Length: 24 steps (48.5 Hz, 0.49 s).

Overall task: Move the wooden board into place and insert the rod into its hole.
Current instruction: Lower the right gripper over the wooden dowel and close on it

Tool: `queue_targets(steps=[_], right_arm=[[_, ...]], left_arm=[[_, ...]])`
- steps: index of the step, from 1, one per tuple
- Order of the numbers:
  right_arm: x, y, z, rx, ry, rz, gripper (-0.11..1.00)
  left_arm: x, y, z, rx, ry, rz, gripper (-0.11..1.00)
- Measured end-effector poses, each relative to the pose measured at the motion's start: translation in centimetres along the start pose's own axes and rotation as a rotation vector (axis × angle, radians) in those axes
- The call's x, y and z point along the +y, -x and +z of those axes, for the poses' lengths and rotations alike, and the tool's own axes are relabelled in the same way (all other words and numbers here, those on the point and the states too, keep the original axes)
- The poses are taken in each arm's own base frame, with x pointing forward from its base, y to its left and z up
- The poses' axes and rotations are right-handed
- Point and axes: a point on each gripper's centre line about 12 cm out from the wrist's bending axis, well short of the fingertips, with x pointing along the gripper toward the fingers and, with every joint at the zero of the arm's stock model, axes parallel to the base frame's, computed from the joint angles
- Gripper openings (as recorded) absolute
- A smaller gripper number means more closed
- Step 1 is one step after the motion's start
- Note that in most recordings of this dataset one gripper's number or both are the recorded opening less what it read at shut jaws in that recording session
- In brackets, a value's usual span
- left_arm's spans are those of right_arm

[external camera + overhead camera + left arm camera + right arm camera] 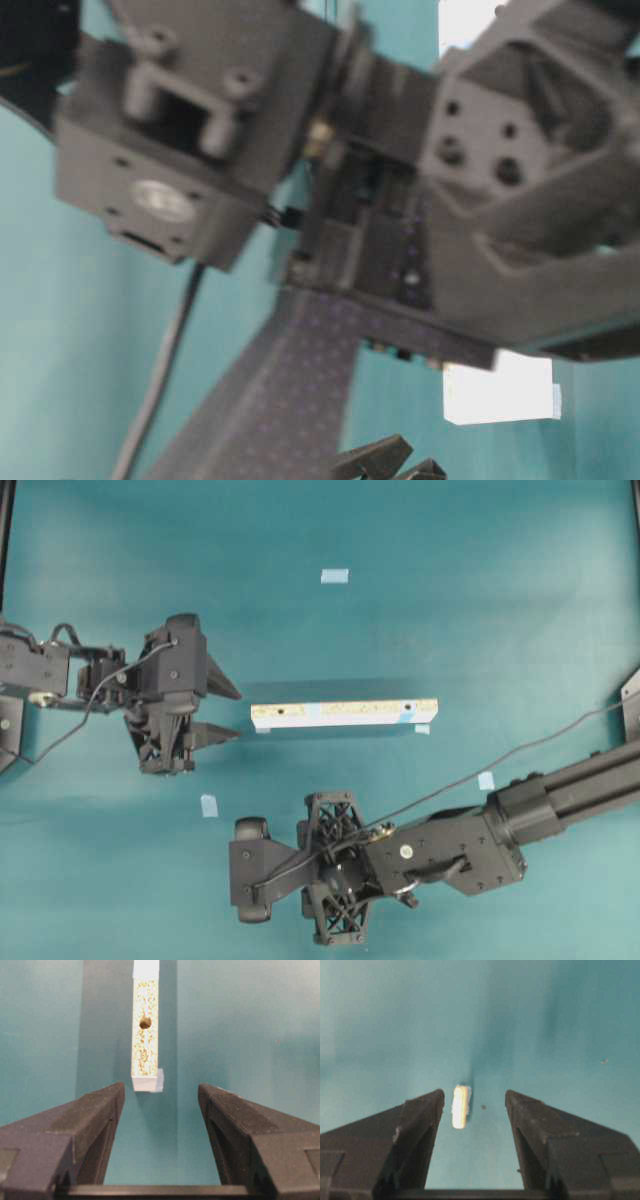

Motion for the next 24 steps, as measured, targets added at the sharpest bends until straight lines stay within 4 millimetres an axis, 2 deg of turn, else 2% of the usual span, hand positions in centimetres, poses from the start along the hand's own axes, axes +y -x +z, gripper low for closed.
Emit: queue_targets(steps=[24], right_arm=[[0.2, -1.3, -0.7, 0.021, -0.014, -0.006, 0.62]], left_arm=[[0.0, 0.4, -0.3, -0.003, 0.002, 0.000, 0.64]])
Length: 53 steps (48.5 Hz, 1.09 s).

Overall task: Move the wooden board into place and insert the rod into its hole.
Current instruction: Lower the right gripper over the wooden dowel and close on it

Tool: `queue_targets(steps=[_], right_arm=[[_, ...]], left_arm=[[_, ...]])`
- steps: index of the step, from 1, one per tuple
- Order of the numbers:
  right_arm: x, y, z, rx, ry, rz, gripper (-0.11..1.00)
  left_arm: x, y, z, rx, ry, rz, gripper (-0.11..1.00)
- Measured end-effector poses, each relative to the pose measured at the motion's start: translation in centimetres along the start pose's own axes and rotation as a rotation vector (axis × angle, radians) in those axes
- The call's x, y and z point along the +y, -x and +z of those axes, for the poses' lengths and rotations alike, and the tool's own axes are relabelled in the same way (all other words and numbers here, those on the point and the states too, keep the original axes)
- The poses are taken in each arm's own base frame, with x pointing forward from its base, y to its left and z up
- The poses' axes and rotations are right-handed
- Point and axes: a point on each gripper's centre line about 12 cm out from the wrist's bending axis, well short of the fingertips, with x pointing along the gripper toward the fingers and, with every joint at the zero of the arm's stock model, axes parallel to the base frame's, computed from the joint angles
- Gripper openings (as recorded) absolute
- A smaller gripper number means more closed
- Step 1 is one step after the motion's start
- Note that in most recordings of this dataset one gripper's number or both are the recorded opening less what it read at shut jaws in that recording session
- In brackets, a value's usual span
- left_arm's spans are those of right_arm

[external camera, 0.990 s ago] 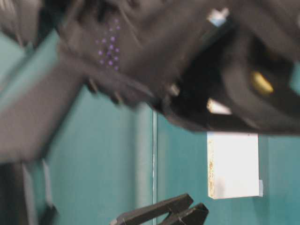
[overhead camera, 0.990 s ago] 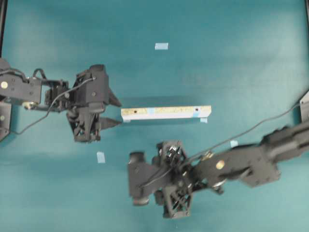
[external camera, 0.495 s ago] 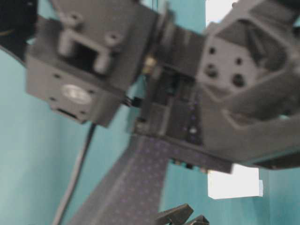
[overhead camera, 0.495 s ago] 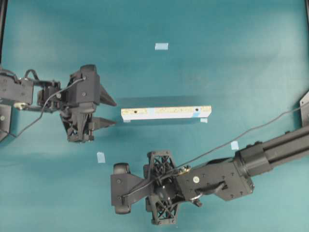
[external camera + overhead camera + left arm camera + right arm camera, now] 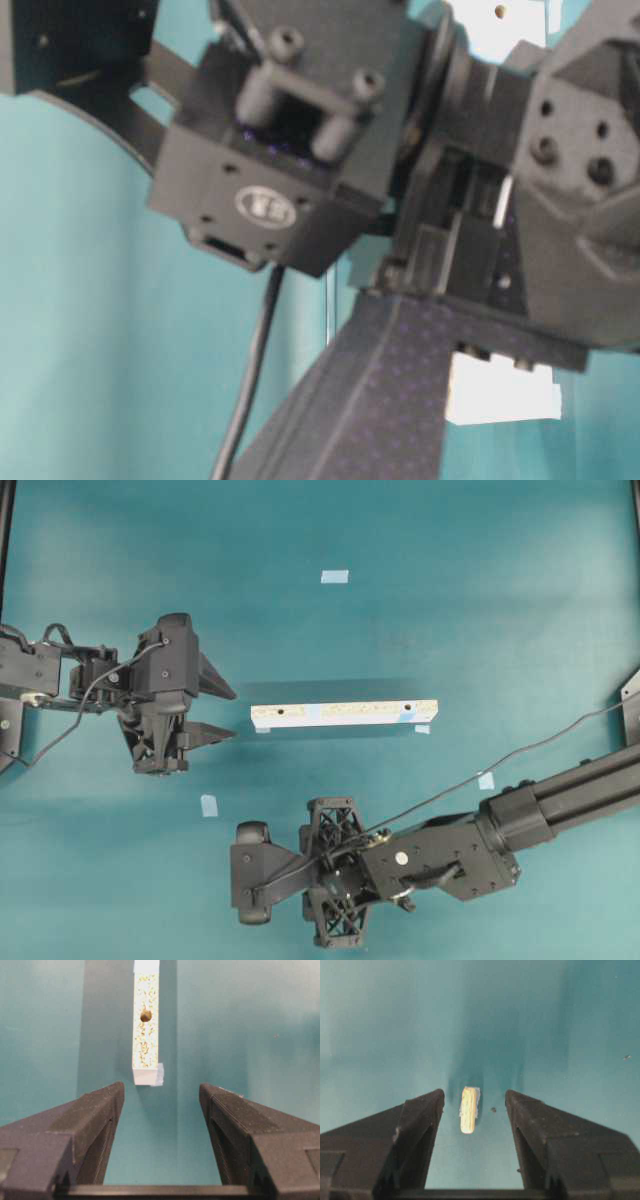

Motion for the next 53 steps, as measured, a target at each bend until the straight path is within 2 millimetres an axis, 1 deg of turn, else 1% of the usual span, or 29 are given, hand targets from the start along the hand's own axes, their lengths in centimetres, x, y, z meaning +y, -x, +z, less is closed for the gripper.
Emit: queue_targets(steps=[34, 38, 44, 46, 53], right_arm=[[-0.10, -0.20, 0.14, -0.016, 0.020, -0.008, 0.61], [-0.12, -0.27, 0.11, -0.015, 0.022, -0.009, 0.56], [-0.17, -0.54, -0.01, -0.011, 0.023, -0.011, 0.37], [-0.16, -0.54, -0.02, -0.011, 0.021, -0.011, 0.33], [-0.16, -0.54, -0.02, -0.011, 0.022, -0.011, 0.31]], left_arm=[[-0.28, 0.00, 0.00, -0.001, -0.006, -0.007, 0.64], [-0.33, 0.04, 0.01, -0.001, -0.006, -0.008, 0.64], [-0.33, 0.04, 0.03, -0.003, -0.004, -0.008, 0.64], [-0.33, 0.04, 0.03, -0.003, -0.006, -0.008, 0.64], [-0.32, 0.00, 0.00, -0.001, -0.004, -0.008, 0.64]])
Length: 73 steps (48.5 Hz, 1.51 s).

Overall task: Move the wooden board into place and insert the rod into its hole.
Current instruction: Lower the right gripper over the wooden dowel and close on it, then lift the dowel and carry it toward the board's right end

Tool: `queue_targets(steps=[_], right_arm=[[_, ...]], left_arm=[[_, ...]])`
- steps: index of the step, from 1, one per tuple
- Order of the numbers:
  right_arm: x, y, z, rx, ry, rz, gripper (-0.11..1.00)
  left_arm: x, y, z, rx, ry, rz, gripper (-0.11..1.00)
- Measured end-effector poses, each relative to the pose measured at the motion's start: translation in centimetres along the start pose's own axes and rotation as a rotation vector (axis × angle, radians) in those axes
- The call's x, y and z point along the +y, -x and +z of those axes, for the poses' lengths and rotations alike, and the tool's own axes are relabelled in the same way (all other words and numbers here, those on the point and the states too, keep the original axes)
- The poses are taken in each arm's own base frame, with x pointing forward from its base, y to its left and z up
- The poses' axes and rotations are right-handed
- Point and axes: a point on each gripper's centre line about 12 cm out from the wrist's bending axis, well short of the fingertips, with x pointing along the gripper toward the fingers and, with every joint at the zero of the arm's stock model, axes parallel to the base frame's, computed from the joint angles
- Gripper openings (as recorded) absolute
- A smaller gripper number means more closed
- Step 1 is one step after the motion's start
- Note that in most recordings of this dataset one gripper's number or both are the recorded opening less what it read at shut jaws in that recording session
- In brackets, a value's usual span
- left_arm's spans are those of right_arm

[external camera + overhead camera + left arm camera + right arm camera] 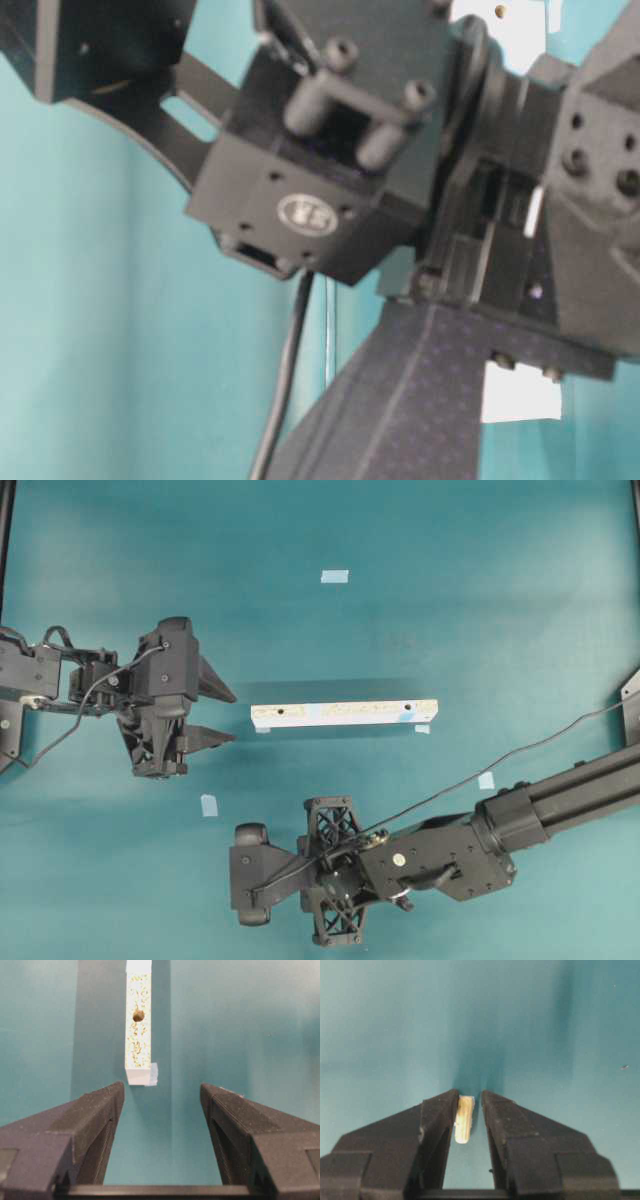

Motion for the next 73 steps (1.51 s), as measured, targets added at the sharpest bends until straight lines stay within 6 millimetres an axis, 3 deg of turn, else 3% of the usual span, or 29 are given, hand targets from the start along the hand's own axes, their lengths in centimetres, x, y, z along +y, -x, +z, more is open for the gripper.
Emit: queue_targets(steps=[21, 29, 47, 63, 73], right_arm=[[0.0, -0.1, -0.1, 0.003, 0.000, -0.001, 0.27], [0.1, -0.1, 0.0, 0.004, -0.002, -0.002, 0.10], [0.2, 0.5, 0.5, -0.006, 0.007, -0.006, 0.09], [0.1, 7.2, 3.5, -0.144, 0.073, -0.018, 0.09], [-2.2, 10.8, 4.2, -0.207, 0.075, -0.044, 0.09]], left_arm=[[-0.1, 0.0, -0.1, 0.002, 0.004, -0.002, 0.64], [-0.1, 0.0, -0.2, 0.005, 0.006, -0.002, 0.64], [-0.1, 0.0, -0.3, 0.006, 0.007, -0.002, 0.64], [-0.1, 0.0, -0.2, 0.006, 0.007, -0.002, 0.64], [-0.1, 0.0, -0.2, 0.005, 0.007, -0.002, 0.64]])
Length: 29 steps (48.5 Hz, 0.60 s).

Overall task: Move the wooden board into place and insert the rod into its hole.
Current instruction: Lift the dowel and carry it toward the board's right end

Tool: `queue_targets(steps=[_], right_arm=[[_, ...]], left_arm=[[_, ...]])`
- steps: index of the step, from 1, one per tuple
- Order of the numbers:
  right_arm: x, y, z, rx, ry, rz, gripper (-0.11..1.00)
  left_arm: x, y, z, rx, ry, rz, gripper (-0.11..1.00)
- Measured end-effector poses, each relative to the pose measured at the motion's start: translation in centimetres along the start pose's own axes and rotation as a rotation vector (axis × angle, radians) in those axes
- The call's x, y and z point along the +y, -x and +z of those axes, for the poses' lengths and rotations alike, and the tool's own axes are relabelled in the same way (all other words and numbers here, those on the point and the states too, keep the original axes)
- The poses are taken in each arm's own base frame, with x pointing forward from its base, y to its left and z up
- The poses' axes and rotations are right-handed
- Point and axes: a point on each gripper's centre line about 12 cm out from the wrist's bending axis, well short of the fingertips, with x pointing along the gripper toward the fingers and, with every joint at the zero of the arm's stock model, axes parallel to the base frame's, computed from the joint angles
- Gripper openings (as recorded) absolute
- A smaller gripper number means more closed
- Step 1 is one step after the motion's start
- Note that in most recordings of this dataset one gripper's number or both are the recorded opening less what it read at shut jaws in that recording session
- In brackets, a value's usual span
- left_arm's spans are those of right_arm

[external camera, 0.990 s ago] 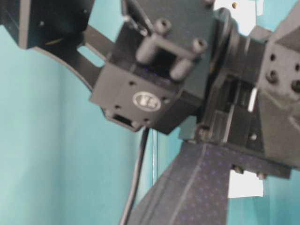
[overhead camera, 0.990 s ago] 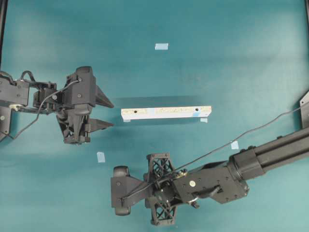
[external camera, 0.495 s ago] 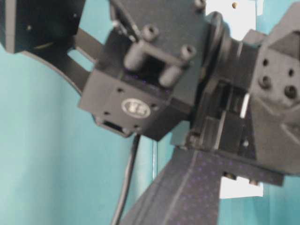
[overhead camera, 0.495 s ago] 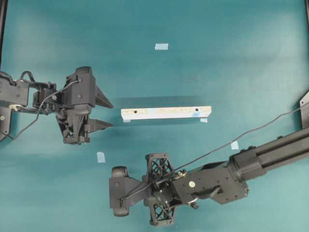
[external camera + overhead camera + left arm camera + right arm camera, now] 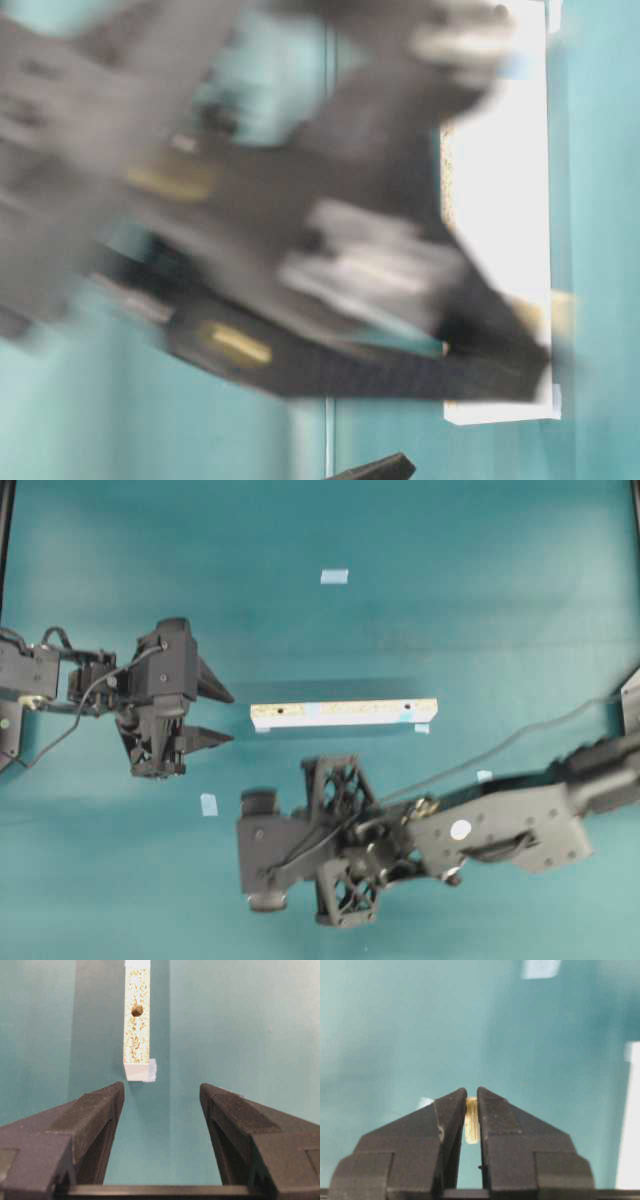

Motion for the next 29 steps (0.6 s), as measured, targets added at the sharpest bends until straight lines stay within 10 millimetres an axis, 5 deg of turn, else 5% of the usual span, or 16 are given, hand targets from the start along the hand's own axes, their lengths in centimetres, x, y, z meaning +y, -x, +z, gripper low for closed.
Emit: queue_targets(steps=[13, 20, 29], right_arm=[[-3.7, 3.6, 0.8, -0.134, -0.027, 0.010, 0.09], [-5.5, 5.3, 0.4, -0.228, -0.048, 0.043, 0.09], [-7.6, 7.2, -0.7, -0.345, -0.070, 0.084, 0.09]], left_arm=[[0.0, -0.5, -0.4, 0.021, 0.000, 0.002, 0.72], [0.1, -1.5, -0.4, 0.027, 0.002, 0.006, 0.84], [0.8, -3.4, 0.2, 0.023, 0.017, 0.023, 0.84]])
